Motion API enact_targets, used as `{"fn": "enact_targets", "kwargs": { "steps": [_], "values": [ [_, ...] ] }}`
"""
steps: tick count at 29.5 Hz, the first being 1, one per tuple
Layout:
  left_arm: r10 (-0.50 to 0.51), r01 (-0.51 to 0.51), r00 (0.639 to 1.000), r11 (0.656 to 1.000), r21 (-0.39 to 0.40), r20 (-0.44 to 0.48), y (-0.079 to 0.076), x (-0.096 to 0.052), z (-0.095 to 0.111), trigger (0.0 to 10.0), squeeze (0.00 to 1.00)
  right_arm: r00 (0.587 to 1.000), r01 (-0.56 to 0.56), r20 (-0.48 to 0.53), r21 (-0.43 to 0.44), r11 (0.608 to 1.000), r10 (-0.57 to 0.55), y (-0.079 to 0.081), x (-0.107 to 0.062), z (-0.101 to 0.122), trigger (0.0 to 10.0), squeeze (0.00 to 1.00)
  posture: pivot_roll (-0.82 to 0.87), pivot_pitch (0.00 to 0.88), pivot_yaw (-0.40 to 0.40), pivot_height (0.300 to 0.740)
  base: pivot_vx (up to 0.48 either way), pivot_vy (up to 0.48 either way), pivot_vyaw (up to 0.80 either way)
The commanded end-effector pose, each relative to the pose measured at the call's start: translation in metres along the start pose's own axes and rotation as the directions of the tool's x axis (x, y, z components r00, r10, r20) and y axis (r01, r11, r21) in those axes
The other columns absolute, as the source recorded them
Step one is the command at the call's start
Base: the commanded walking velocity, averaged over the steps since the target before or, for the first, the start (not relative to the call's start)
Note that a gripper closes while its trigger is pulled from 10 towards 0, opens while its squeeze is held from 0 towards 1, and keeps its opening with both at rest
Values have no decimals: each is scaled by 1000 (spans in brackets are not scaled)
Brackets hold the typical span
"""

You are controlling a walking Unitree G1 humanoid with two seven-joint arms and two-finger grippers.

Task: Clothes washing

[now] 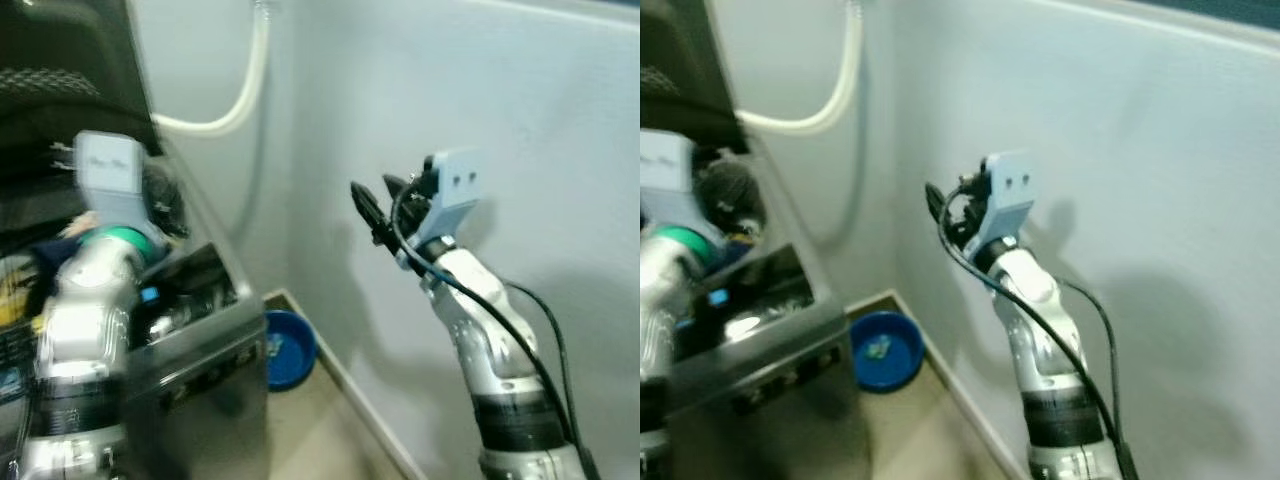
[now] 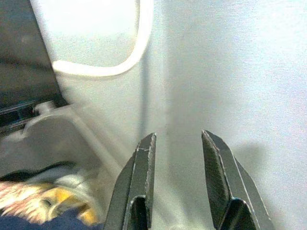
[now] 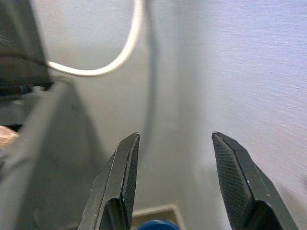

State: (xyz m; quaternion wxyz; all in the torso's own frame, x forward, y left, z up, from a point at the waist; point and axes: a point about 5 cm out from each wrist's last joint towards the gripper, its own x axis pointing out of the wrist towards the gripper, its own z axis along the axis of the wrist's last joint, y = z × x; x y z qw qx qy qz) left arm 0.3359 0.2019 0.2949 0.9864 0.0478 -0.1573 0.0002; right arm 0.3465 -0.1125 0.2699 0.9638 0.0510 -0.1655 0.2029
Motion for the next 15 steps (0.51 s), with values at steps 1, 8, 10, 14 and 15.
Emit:
{"fn": "enact_targets", "kwargs": {
  "steps": [1,8,10,14,15],
  "values": [
    [93,-93,995,996,-10,25,17,-10,3,10000,0,999,-35,3,17,999,35,10,3,0,10000,0,9,69,-82,740,0,480,0],
    [158,-158,987,987,-3,21,25,-20,2,10000,0,997,-73,5,28,997,73,18,8,-1,10000,0,25,62,-98,740,0,137,0],
    [170,-170,985,985,-1,17,26,-23,3,10000,0,997,-79,3,27,997,79,19,8,-1,10000,0,25,61,-98,740,0,0,0],
    [193,-193,981,980,42,-5,29,-26,3,10000,0,996,-84,-2,24,996,84,20,8,-2,10000,0,28,62,-96,740,0,0,0],
    [193,-193,981,980,42,-5,29,-26,3,10000,0,996,-84,-2,24,996,84,20,8,-2,10000,0,28,62,-96,740,0,0,0]
  ]
}}
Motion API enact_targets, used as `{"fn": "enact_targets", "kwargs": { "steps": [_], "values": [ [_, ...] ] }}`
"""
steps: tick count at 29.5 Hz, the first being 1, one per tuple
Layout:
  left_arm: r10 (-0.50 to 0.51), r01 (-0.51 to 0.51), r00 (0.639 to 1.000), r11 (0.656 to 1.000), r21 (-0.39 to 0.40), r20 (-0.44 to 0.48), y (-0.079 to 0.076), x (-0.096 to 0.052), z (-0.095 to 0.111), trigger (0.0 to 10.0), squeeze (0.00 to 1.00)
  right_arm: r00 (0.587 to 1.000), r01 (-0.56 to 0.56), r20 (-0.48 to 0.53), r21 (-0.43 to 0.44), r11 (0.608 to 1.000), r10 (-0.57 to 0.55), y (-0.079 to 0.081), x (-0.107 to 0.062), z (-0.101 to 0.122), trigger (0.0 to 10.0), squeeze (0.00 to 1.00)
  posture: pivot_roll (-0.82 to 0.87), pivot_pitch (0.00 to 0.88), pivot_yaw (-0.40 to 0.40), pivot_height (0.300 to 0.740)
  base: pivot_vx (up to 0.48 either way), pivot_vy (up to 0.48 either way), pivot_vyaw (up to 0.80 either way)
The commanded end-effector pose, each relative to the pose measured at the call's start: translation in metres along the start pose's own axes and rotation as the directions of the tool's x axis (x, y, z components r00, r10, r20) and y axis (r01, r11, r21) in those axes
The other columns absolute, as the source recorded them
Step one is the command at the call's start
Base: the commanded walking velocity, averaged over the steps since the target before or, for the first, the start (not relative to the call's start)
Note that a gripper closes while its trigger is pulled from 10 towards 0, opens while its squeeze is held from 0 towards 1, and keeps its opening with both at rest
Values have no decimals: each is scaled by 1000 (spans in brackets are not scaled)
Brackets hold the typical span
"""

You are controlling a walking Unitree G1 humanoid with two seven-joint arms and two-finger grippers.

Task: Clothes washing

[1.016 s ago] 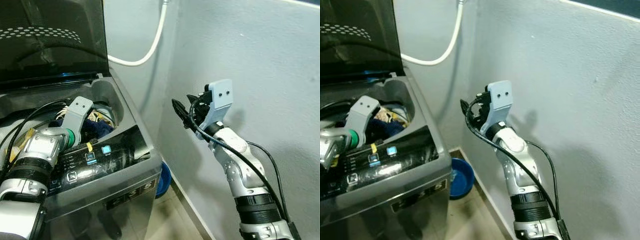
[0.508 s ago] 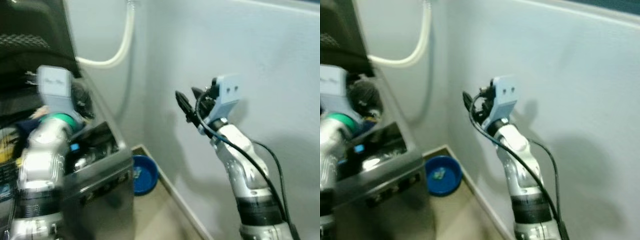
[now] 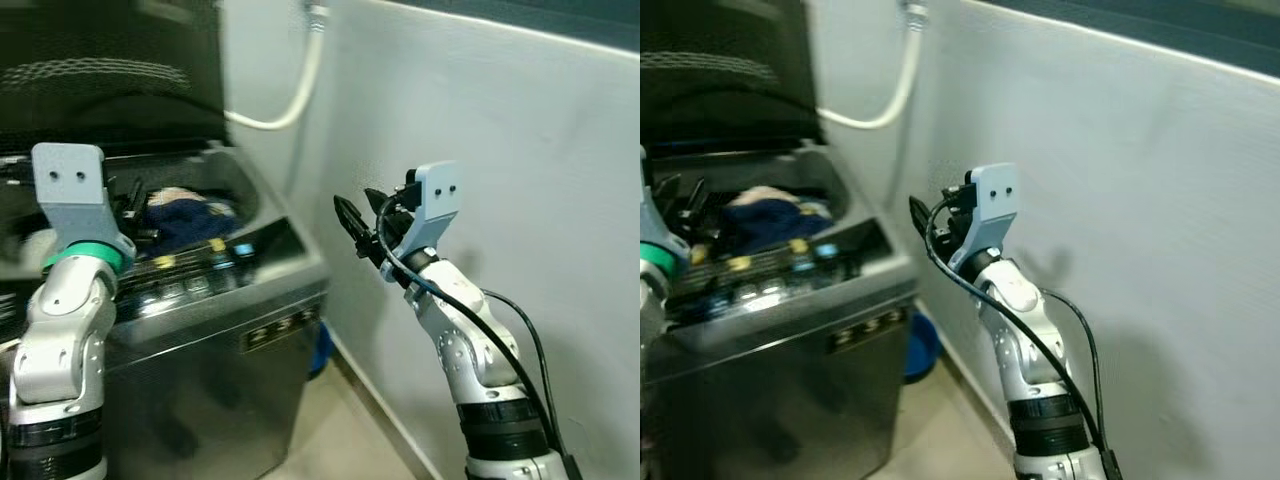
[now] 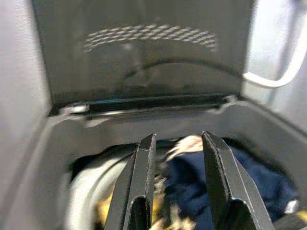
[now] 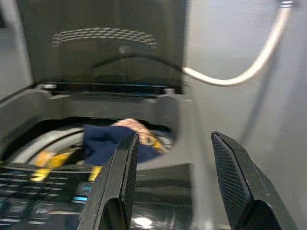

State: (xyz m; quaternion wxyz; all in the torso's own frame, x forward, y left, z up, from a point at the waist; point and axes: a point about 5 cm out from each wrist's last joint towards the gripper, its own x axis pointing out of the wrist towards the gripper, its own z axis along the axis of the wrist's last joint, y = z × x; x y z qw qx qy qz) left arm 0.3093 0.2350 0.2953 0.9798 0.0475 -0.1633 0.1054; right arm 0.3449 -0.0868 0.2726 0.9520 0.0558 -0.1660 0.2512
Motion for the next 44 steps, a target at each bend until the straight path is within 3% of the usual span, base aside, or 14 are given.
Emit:
{"fn": "enact_targets", "kwargs": {
  "steps": [1,13,15,17,22,29,37,44],
  "values": [
    [-16,16,1000,1000,14,-20,-5,-2,-2,10000,0,1000,15,-7,-3,1000,-15,-5,-2,-2,10000,0,29,63,-95,740,0,0,0],
    [-66,65,995,998,-12,-75,-22,-7,-11,10000,0,999,37,-24,-8,999,-37,-9,-3,-5,10000,0,25,77,-89,740,0,-40,0],
    [-74,69,993,996,-58,-87,-30,-10,-16,10000,0,999,40,-31,-7,999,-40,-9,-4,-7,10000,0,25,76,-87,740,0,-480,0],
    [-71,47,989,983,-178,-129,-46,-18,-29,10000,0,998,48,-49,-9,999,-49,-7,-7,-14,10000,0,20,76,-81,740,0,0,0],
    [-84,60,988,981,-184,-126,-51,-21,-31,10000,0,997,61,-52,-6,998,-62,-8,-8,-16,10000,0,20,76,-79,740,0,0,0],
    [-140,129,988,982,-136,-69,-53,-18,-22,10000,0,992,123,37,35,992,-124,-15,-10,-5,10000,0,17,70,-73,740,0,0,0],
    [-133,122,986,987,-100,-105,-44,-19,-32,10000,0,987,160,14,-39,986,-160,-21,-15,-14,10000,0,20,50,-69,740,0,0,0],
    [-155,146,985,984,-104,-78,-48,-19,-30,10000,0,981,189,31,-5,982,-189,-24,-21,-21,10000,0,24,28,-67,740,0,0,0]
  ]
}}
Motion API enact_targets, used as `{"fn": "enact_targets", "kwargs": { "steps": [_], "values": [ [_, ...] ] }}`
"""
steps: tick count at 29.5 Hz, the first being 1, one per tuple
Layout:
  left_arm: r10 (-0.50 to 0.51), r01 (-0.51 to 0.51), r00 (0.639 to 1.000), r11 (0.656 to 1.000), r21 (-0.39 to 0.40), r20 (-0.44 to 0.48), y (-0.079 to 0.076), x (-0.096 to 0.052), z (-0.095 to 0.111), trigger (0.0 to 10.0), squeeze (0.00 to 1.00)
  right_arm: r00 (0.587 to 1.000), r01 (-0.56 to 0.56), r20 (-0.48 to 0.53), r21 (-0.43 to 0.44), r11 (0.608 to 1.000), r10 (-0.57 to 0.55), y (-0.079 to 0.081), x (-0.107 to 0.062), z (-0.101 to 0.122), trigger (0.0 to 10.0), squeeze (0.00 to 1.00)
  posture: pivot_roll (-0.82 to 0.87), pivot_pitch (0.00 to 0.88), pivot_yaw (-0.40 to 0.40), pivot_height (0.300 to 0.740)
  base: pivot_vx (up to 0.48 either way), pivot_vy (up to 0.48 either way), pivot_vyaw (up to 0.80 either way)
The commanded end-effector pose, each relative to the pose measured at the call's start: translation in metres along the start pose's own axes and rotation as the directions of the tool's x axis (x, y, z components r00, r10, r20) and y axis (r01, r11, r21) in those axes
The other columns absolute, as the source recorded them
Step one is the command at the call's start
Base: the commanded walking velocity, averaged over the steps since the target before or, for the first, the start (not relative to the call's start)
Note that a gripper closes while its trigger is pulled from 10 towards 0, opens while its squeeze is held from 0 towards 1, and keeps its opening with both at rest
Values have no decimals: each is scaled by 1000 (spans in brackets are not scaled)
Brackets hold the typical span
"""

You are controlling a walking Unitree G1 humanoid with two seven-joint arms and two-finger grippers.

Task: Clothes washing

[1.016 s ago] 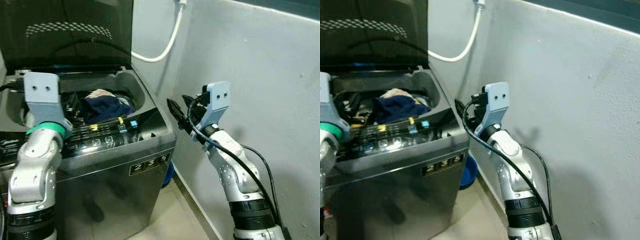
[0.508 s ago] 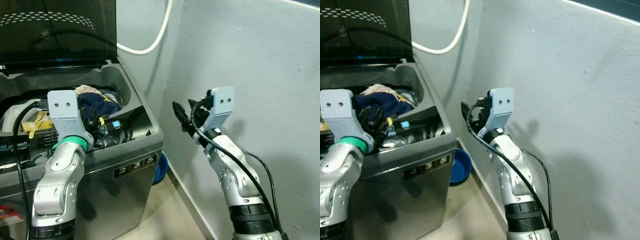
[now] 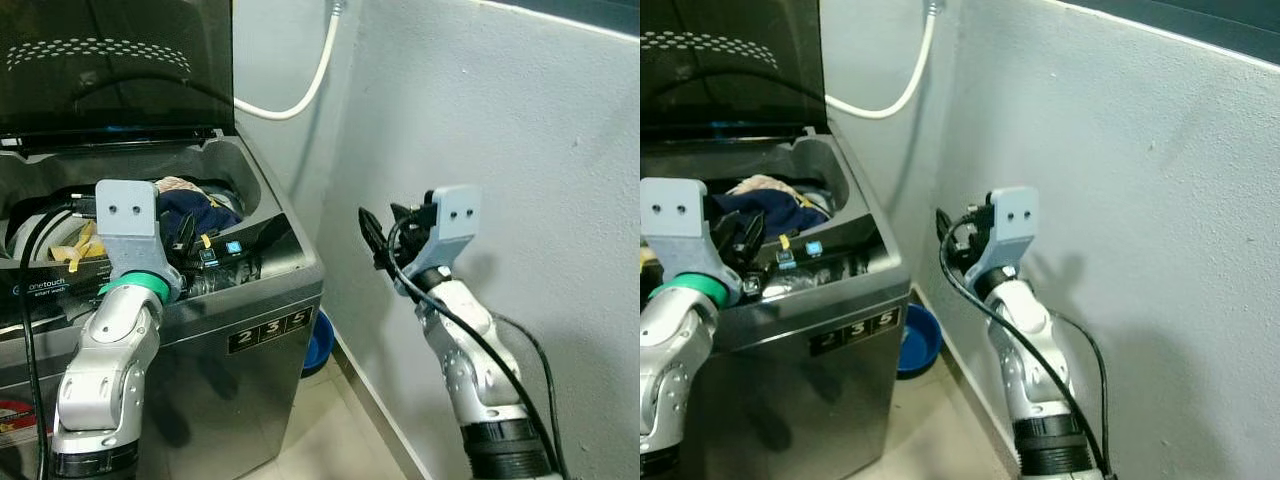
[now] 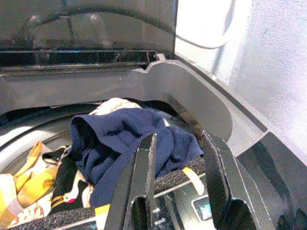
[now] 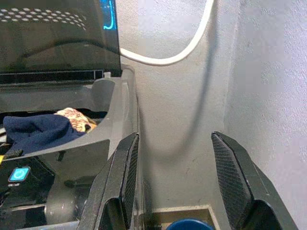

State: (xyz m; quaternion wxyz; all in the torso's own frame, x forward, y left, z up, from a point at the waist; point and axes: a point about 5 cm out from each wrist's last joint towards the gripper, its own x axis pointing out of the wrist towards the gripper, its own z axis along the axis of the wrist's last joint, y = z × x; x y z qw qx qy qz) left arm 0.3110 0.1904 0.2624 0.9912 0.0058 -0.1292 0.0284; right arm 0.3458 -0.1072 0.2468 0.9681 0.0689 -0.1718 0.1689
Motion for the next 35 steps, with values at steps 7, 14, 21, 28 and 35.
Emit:
{"fn": "enact_targets", "kwargs": {
  "steps": [7,14,21,28,35],
  "values": [
    [-26,26,999,999,21,21,-3,1,-2,10000,0,998,39,43,37,999,-41,-7,-3,-1,10000,0,32,16,-64,740,0,0,0],
    [-37,36,999,999,32,22,-4,0,-3,10000,0,999,32,39,51,998,-34,-5,-4,-3,10000,0,35,25,-59,740,0,0,0],
    [-41,40,999,999,31,27,-7,7,-4,10000,0,999,49,3,71,996,-49,-4,-4,-10,10000,0,28,19,-45,740,0,0,-571],
    [-80,80,996,997,21,37,-14,13,-3,10000,0,994,109,-19,28,994,-108,-17,-7,-14,10000,0,17,12,-30,740,0,0,-800],
    [-194,194,980,981,21,36,-30,13,-5,10000,0,985,168,-35,9,986,-168,-29,-14,-18,10000,0,13,12,-19,740,0,0,-800]
  ]
}}
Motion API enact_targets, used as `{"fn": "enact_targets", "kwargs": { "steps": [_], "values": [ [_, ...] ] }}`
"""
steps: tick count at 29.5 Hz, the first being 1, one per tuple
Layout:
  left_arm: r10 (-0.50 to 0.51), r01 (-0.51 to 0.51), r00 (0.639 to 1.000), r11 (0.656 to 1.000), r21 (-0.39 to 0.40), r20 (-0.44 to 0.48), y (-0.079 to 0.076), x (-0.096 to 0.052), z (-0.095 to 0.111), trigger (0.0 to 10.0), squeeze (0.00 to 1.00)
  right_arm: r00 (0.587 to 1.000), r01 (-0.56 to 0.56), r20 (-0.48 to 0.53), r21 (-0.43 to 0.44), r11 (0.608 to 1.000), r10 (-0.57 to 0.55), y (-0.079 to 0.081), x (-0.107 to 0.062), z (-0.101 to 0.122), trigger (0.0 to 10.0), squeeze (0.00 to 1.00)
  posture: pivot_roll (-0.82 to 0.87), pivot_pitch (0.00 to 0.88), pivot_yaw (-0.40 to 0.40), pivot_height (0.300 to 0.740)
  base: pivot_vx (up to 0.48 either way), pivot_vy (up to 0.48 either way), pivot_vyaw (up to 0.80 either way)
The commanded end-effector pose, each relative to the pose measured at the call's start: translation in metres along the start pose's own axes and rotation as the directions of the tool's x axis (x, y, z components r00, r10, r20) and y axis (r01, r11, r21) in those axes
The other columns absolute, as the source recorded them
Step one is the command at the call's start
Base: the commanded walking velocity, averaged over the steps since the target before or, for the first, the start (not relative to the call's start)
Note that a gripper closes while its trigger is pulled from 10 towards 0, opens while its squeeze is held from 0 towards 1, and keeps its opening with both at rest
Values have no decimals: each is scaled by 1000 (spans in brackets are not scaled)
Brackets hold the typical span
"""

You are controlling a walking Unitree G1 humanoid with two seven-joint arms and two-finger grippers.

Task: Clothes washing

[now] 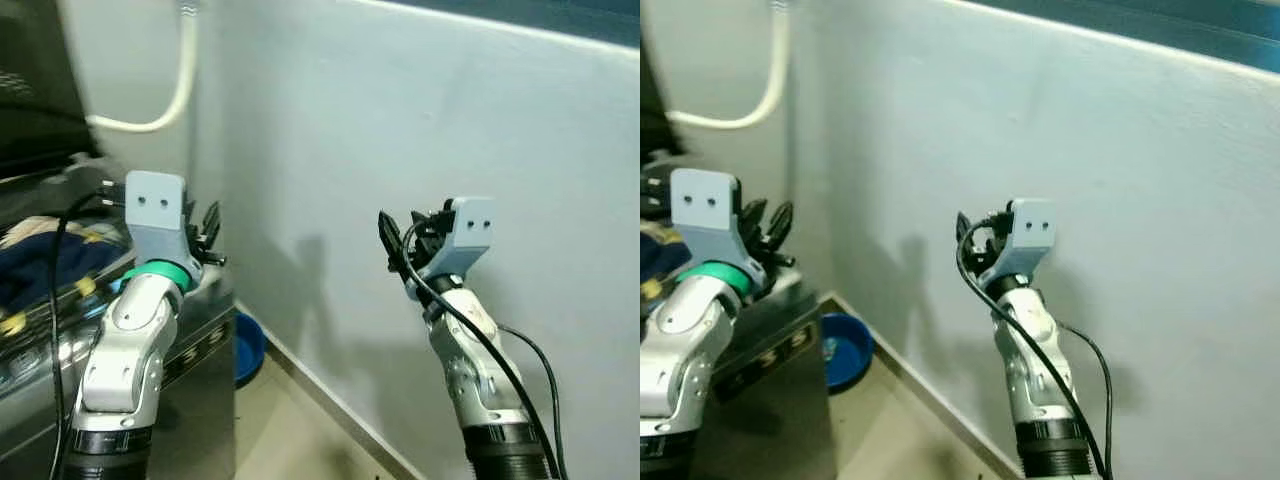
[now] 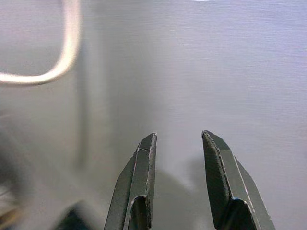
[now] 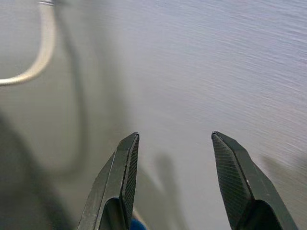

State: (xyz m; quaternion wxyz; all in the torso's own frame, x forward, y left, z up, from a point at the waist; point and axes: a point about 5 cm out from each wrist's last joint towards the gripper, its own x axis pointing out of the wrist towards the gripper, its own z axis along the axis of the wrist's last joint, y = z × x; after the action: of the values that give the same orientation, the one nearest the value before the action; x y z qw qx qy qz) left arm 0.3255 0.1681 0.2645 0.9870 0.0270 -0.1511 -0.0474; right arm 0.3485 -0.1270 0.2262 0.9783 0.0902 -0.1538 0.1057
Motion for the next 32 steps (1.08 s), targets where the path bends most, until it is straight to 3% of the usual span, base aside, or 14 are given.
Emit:
{"fn": "enact_targets", "kwargs": {
  "steps": [1,12,23,32],
  "values": [
    [-52,51,999,999,-8,-9,-8,1,-4,10000,0,999,35,-12,-15,999,-36,-8,-2,-2,10000,0,13,12,-19,740,0,0,-800],
    [-58,58,996,998,-5,-71,-14,1,-16,10000,0,998,53,-27,-35,998,-54,-11,-6,-7,10000,0,6,17,-11,740,0,0,-800],
    [-107,106,993,994,-14,-57,-20,3,-14,10000,0,996,77,-35,-41,996,-78,-13,-9,-9,10000,0,2,18,6,740,0,0,-800],
    [-72,73,997,997,18,-34,-11,5,-4,10000,0,996,81,-32,-34,996,-82,-14,-7,-8,10000,0,19,14,-3,740,0,0,-800]
  ]
}}
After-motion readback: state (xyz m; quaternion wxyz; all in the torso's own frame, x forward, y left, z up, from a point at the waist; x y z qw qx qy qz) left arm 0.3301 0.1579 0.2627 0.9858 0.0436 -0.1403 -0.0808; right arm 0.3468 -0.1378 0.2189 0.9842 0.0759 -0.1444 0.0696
